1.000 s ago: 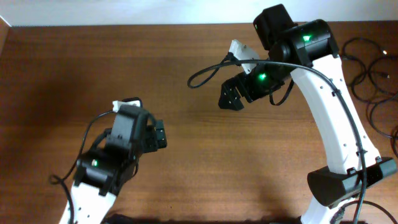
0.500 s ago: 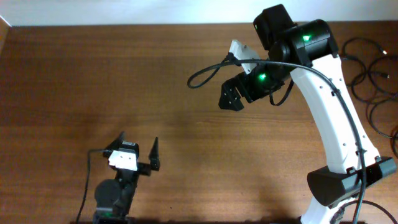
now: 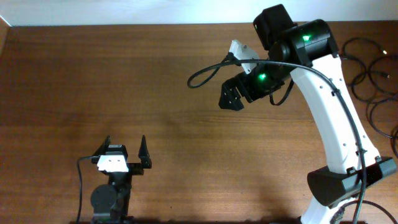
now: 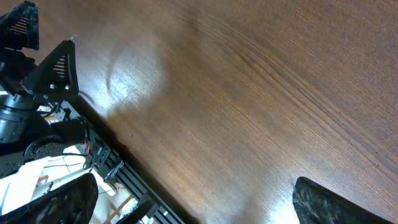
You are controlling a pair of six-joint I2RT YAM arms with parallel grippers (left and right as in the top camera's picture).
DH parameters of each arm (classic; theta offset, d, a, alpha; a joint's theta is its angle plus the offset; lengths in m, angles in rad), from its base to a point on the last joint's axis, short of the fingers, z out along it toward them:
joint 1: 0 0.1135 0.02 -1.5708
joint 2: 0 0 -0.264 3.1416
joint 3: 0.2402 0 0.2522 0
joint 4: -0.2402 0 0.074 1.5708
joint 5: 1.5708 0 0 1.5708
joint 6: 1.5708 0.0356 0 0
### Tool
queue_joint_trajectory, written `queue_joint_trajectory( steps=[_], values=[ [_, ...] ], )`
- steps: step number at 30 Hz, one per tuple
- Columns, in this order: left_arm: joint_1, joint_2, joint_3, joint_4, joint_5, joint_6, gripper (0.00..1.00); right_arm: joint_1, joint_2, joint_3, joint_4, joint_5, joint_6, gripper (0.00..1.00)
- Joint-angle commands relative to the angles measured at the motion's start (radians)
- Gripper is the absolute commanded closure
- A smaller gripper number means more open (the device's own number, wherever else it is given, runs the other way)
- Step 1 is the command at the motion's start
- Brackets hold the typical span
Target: Untangle cables
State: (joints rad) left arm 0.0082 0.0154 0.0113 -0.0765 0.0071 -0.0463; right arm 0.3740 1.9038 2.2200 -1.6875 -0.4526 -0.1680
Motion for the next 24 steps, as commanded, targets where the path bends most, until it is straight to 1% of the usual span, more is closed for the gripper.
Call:
queue_joint_trajectory(
  steps=[1, 16, 17, 18, 20, 22, 24],
  values=[
    [0.007, -0.010, -0.002, -0.008, -0.014, -0.010, 0.01, -0.001, 0.001, -0.002, 0.000, -0.002, -0.008, 0.01],
    [0.007, -0.010, -0.002, -0.008, -0.014, -0.010, 0.02, -0.001, 0.002, -0.002, -0.008, 0.000, -0.008, 0.01],
    [0.007, -0.010, -0.002, -0.008, -0.014, -0.010, 0.01, -0.001, -0.003, -0.002, -0.010, 0.043, -0.011, 0.01],
    [0.007, -0.010, -0.002, -0.008, -0.014, -0.010, 0.01, 0.000, -0.009, -0.002, 0.043, 0.105, -0.011, 0.01],
    [0.007, -0.010, -0.002, -0.008, -0.014, -0.010, 0.01, 0.016, -0.021, -0.002, 0.143, 0.111, -0.012, 0.01],
    [0.007, -0.010, -0.002, -0.008, -0.014, -0.010, 0.01, 0.090, -0.050, -0.002, 0.155, 0.224, -0.011, 0.01],
    [0.007, -0.010, -0.002, -0.008, -0.014, -0.010, 0.01, 0.137, -0.070, -0.002, 0.156, 0.293, -0.011, 0.01]
  ],
)
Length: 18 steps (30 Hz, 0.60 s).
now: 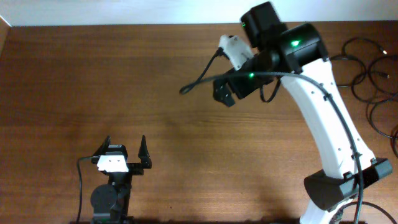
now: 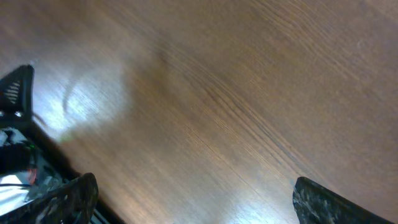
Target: Untangle cables
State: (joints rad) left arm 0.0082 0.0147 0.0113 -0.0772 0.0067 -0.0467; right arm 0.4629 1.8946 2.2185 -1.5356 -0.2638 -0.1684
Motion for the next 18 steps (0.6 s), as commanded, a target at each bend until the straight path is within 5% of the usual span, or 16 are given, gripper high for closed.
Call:
queue_joint_trajectory(
  steps=[1, 7, 14, 18],
  values=[
    [0.007, -0.010, -0.002, -0.007, -0.014, -0.010, 0.01, 0.061, -0.077, -0.001, 0.014, 0.118, -0.011, 0.01],
    [0.007, -0.010, -0.002, -0.007, -0.014, -0.009, 0.01, 0.030, -0.351, -0.226, 0.222, 0.109, 0.024, 0.01],
    [0.007, -0.010, -0.002, -0.007, -0.014, -0.009, 0.01, -0.079, -0.840, -1.168, 1.049, 0.080, 0.023, 0.01],
    [0.007, -0.010, -0.002, -0.007, -0.014, -0.009, 0.01, -0.117, -1.049, -1.514, 1.379, 0.098, 0.023, 0.01]
  ],
)
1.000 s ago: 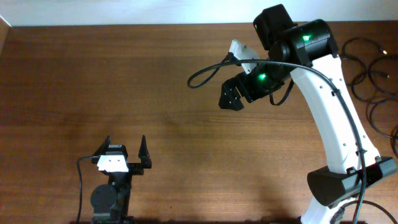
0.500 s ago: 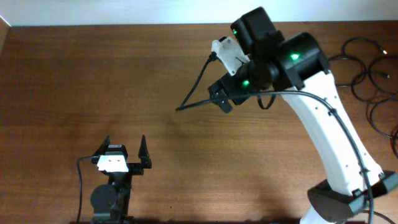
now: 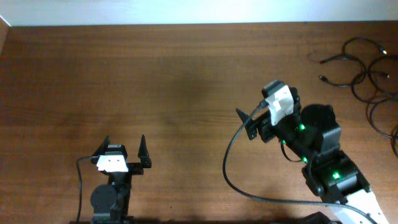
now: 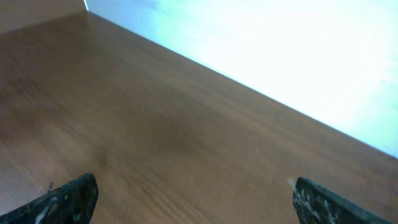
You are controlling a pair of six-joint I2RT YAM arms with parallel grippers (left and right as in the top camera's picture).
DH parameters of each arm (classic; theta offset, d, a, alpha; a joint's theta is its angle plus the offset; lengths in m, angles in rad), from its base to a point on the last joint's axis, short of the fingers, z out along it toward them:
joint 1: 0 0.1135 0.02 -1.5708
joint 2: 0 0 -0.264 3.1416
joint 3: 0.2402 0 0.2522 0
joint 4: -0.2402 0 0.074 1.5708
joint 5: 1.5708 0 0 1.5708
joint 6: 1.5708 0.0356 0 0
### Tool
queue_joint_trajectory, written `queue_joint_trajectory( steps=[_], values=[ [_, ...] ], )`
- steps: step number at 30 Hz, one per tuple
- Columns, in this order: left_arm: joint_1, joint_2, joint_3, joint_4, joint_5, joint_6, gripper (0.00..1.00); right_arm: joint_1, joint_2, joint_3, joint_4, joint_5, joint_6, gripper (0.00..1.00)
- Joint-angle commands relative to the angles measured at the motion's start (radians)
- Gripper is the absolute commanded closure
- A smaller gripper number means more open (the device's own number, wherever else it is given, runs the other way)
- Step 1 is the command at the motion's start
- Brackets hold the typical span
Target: Untangle cables
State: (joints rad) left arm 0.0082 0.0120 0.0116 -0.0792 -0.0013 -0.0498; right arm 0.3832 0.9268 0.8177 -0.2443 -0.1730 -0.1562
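Note:
A heap of tangled black cables (image 3: 370, 74) lies at the table's far right edge in the overhead view. My right gripper (image 3: 247, 123) is well to their left, over the table's right middle, open and holding nothing. In the right wrist view its two dark fingertips (image 4: 68, 198) stand wide apart over bare wood, with no cable between them (image 4: 196, 202). My left gripper (image 3: 126, 147) sits open near the front edge at the left, empty.
The brown wooden table (image 3: 124, 74) ends at a white wall along the back. The right arm's own black cable (image 3: 233, 168) loops over the table in front of the right gripper. The left arm's base (image 3: 111, 199) stands at the front edge.
My right arm has drawn back from the upper middle of the table toward its base at the front right, still open and empty. The left arm has not moved.
My right gripper hung open over the table's upper middle, its camera looking toward the left arm. Then it stood a little farther left and back. Now it is pulled in near its base, facing the far wall. The cables stayed at the far right throughout.

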Motion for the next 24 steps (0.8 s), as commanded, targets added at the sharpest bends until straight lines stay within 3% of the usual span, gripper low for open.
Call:
queue_joint_trajectory(
  steps=[1, 6, 11, 14, 18, 24],
  values=[
    [0.007, -0.007, -0.003, -0.005, -0.006, -0.006, 0.01, -0.068, -0.134, -0.183, 0.127, 0.008, 0.011, 0.01],
    [0.007, -0.007, -0.003, -0.005, -0.006, -0.006, 0.01, -0.249, -0.411, -0.458, 0.292, -0.003, 0.011, 0.01],
    [0.007, -0.007, -0.003, -0.005, -0.006, -0.006, 0.01, -0.301, -0.750, -0.748, 0.483, -0.018, 0.018, 0.01],
    [0.007, -0.007, -0.003, -0.005, -0.006, -0.006, 0.01, -0.301, -0.905, -0.812, 0.359, 0.017, 0.045, 0.01],
    [0.007, -0.007, -0.003, -0.005, -0.006, -0.006, 0.01, -0.357, -0.924, -0.812, 0.170, 0.066, 0.158, 0.01],
    [0.007, -0.007, -0.003, -0.005, -0.006, -0.006, 0.01, -0.372, -0.924, -0.812, 0.172, 0.073, 0.173, 0.01]
  ],
)
